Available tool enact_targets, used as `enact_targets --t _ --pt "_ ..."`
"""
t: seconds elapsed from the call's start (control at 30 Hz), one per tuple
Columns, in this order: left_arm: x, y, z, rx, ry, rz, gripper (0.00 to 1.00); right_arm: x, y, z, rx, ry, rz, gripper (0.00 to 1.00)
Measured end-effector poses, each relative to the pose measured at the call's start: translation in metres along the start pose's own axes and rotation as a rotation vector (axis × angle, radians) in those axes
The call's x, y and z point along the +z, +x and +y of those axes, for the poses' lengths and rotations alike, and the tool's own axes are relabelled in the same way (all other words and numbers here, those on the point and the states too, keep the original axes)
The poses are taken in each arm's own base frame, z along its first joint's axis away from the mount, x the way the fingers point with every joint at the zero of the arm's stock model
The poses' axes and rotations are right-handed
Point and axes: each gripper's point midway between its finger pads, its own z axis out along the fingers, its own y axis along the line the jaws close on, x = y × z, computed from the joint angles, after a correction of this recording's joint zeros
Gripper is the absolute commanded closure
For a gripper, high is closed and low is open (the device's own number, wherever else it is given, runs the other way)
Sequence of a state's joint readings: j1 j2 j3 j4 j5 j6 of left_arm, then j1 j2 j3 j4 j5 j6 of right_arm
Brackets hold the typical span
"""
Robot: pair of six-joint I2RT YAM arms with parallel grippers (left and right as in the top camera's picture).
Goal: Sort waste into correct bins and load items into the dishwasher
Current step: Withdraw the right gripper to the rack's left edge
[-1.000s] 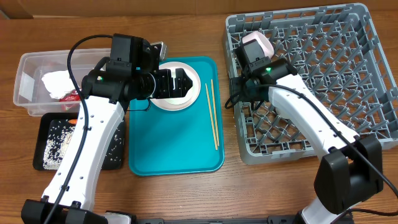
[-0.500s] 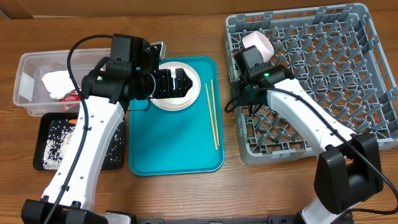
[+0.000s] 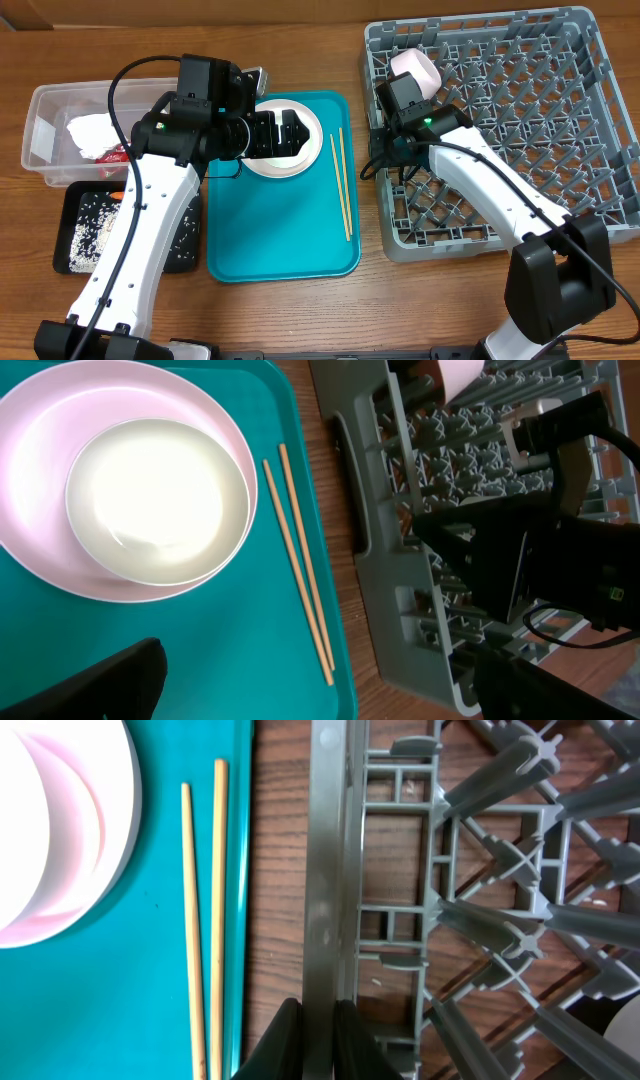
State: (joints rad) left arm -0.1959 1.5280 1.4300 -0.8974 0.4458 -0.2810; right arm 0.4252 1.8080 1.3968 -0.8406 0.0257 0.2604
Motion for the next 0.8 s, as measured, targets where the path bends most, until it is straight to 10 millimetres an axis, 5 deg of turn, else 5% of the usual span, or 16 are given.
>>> enact_targets --t 0.6,0.8 --pt "0.000 0.000 0.000 0.000 0.000 0.000 0.00 0.003 -0.012 0.003 0.010 -0.014 -0.053 0.95" --pt "0.000 0.000 0.000 0.000 0.000 0.000 0.00 0.003 -0.017 0.005 0.002 -0.022 -0.072 0.51"
